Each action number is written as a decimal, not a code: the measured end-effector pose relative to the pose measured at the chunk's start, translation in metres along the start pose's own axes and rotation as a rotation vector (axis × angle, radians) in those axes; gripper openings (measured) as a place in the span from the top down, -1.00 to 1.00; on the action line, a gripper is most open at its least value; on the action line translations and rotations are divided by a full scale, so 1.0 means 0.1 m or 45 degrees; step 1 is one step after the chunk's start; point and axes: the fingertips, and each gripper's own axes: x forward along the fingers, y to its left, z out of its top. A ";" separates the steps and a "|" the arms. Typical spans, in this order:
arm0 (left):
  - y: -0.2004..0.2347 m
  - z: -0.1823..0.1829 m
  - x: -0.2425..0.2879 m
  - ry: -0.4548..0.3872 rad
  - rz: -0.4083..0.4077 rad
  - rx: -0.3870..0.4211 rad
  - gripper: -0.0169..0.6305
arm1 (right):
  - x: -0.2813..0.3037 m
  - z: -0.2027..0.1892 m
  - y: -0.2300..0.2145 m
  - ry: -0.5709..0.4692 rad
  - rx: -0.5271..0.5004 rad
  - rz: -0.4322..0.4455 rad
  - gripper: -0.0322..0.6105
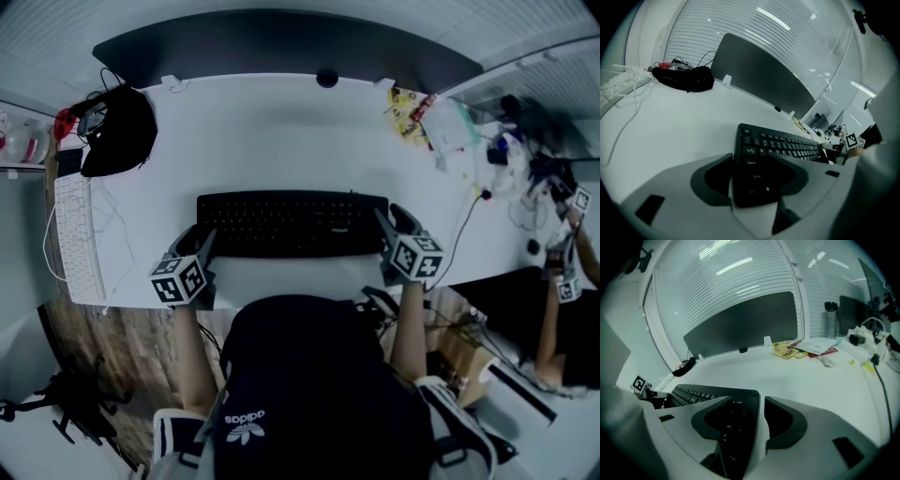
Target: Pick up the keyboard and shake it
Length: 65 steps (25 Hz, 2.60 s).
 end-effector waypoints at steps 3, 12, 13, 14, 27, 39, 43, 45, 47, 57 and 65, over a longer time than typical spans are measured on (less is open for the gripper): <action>-0.01 -0.04 -0.01 0.001 -0.007 0.037 0.30 | 0.02 0.00 0.03 0.006 0.023 0.031 0.31; 0.00 -0.05 0.00 -0.036 0.053 0.057 0.31 | 0.05 0.01 0.05 0.008 0.037 0.020 0.36; 0.00 -0.05 0.00 -0.037 0.055 0.052 0.31 | 0.05 0.02 0.05 0.007 0.029 0.012 0.36; -0.01 -0.05 -0.01 -0.038 0.056 0.050 0.31 | 0.04 0.03 0.05 0.007 0.024 0.005 0.36; -0.25 0.63 -0.31 -0.343 0.039 0.191 0.31 | -0.28 0.68 0.18 -0.259 -0.079 0.023 0.35; -0.53 1.48 -0.94 -0.761 -0.039 0.347 0.31 | -0.90 1.62 0.62 -0.601 -0.233 0.050 0.35; -0.67 1.70 -1.18 -0.857 -0.048 0.398 0.31 | -1.13 1.85 0.73 -0.706 -0.271 0.056 0.35; -0.77 1.78 -1.34 -0.903 -0.054 0.432 0.31 | -1.28 1.93 0.77 -0.766 -0.279 0.061 0.35; -0.86 1.87 -1.50 -0.952 -0.064 0.461 0.31 | -1.41 2.01 0.80 -0.818 -0.291 0.062 0.35; -1.26 2.25 -2.16 -1.146 -0.085 0.595 0.31 | -2.12 2.45 1.11 -1.046 -0.426 0.079 0.35; -1.53 2.30 -2.52 -1.261 -0.125 0.669 0.31 | -2.58 2.51 1.16 -1.186 -0.435 0.070 0.35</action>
